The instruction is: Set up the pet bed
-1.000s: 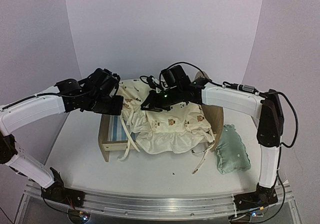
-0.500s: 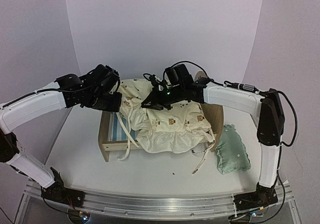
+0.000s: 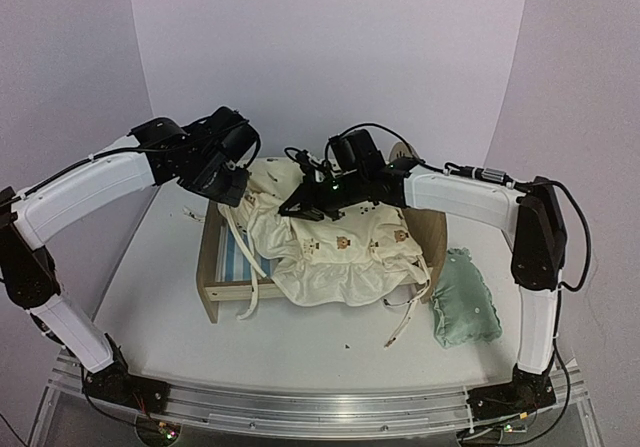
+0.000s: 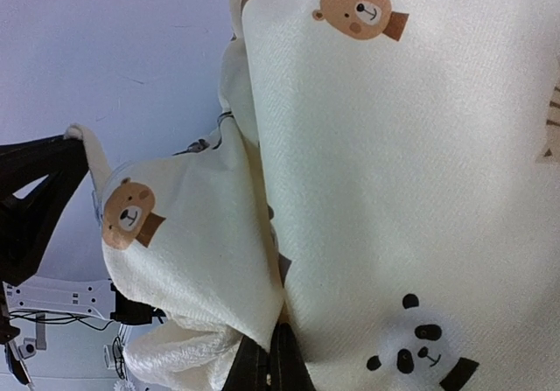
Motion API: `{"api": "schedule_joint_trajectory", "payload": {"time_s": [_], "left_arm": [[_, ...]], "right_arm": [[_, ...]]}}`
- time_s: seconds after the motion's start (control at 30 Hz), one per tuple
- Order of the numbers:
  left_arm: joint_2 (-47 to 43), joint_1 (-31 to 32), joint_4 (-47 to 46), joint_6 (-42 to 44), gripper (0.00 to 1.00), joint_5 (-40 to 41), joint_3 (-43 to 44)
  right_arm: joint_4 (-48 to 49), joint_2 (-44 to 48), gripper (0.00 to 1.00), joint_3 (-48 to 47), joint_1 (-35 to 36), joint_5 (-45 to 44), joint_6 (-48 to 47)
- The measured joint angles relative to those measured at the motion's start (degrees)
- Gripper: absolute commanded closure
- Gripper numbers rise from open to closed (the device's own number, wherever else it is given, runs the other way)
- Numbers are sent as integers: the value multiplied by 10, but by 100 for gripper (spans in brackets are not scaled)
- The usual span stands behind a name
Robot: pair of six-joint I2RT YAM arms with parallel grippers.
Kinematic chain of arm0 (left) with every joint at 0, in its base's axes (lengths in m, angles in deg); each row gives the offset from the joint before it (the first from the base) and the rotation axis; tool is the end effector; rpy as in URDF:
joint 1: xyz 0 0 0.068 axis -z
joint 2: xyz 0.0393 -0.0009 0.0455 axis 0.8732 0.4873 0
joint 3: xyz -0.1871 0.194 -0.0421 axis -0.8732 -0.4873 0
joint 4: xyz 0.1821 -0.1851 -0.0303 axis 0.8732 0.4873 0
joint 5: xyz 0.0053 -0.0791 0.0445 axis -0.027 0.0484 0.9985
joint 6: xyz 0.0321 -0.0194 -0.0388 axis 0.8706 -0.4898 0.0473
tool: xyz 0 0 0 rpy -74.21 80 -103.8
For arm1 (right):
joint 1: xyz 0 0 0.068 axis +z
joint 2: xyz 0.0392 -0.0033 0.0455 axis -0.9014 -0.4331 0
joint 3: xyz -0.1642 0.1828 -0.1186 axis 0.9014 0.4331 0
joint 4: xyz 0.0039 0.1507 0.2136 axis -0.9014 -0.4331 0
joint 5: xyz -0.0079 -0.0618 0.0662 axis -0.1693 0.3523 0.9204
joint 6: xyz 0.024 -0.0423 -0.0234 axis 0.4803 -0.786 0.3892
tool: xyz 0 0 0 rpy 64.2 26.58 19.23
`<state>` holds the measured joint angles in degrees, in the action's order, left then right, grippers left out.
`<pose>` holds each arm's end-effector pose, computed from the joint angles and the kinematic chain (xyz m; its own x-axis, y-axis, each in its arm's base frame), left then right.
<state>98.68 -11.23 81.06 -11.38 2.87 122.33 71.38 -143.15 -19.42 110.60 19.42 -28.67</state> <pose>0.2223 -0.2304 0.3662 -0.6339 0.3225 -0.7030 0.2179 0.9466 0.2378 0.3228 0.3589 0.2907 -0.7939 -0.0852 -0.6020 -0.5565 0.5009 0.6629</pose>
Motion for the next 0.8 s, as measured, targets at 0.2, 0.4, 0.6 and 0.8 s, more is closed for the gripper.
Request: {"api": "schedule_joint_trajectory", "payload": {"time_s": [0.2, 0.4, 0.6, 0.8], "left_arm": [[18, 0, 52, 24, 100, 15, 57], [18, 0, 102, 30, 99, 1, 85], [18, 1, 138, 28, 97, 3, 89], [15, 2, 152, 40, 98, 7, 142]], "right_arm": [[6, -5, 100, 0, 0, 8, 0], [7, -6, 100, 0, 0, 9, -2], [11, -7, 100, 4, 0, 13, -3], [14, -7, 100, 11, -1, 11, -11]]}}
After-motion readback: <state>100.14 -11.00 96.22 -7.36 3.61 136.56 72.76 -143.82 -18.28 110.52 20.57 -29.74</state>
